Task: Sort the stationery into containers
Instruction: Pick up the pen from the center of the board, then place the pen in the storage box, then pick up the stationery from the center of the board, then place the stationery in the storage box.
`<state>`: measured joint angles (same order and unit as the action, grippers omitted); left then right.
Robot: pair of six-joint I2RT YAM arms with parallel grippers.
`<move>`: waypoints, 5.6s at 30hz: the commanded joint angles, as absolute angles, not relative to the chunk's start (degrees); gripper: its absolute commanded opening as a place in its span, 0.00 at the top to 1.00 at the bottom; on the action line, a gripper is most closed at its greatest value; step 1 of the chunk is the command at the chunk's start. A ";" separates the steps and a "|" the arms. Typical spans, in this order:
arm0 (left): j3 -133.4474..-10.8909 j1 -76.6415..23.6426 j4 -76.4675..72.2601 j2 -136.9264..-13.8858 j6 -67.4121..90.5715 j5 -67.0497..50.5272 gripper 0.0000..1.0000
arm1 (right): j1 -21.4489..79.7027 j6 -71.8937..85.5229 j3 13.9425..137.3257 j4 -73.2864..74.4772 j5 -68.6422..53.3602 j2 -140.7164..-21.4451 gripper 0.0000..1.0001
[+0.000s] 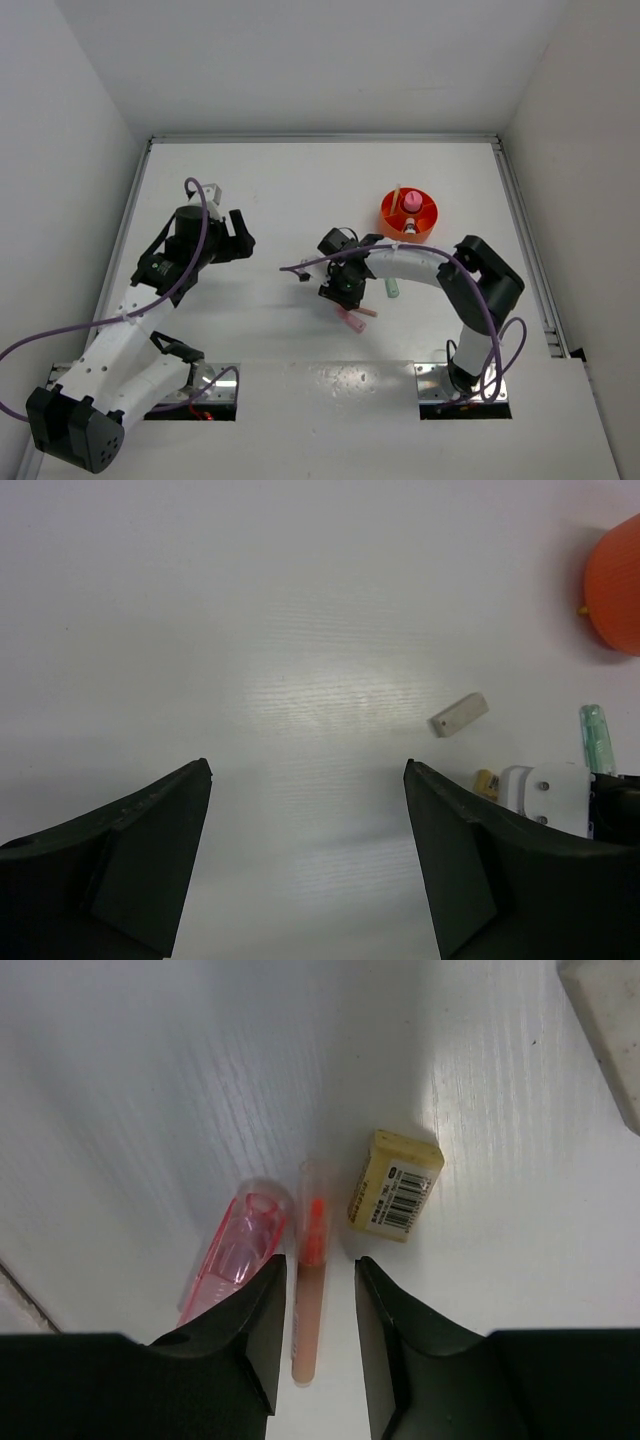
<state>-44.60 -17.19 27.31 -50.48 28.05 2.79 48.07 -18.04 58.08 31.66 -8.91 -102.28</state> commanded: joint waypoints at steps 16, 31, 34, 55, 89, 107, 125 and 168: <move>-44.56 -16.70 25.49 -49.75 27.51 2.29 0.16 | 49.75 -19.07 62.04 31.03 -10.36 -99.34 1.00; -44.56 -16.70 25.49 -49.75 26.98 2.29 0.16 | 42.90 -14.49 50.46 -27.69 31.54 -84.64 1.00; -44.56 -16.70 25.49 -49.75 26.98 2.29 0.16 | 39.47 -12.58 50.88 -31.29 31.12 -86.39 1.00; -44.03 -16.70 25.49 -49.75 26.98 1.23 0.16 | 25.85 0.70 48.25 -40.43 27.60 -91.75 1.00; -43.51 -16.70 24.35 -49.74 26.46 -1.83 0.41 | 22.41 2.11 49.22 -28.13 11.79 -90.10 0.43; -59.68 -33.32 29.35 -76.38 19.69 2.71 0.39 | 23.28 -47.70 64.08 32.78 -49.41 -89.30 0.52; -49.48 -25.05 24.17 -52.47 27.25 20.91 0.14 | 33.13 -63.81 73.55 26.72 -41.32 -111.26 0.54; -48.43 -25.05 23.64 -51.06 26.72 13.80 0.16 | 10.49 -2.90 67.05 15.56 21.91 -80.15 1.00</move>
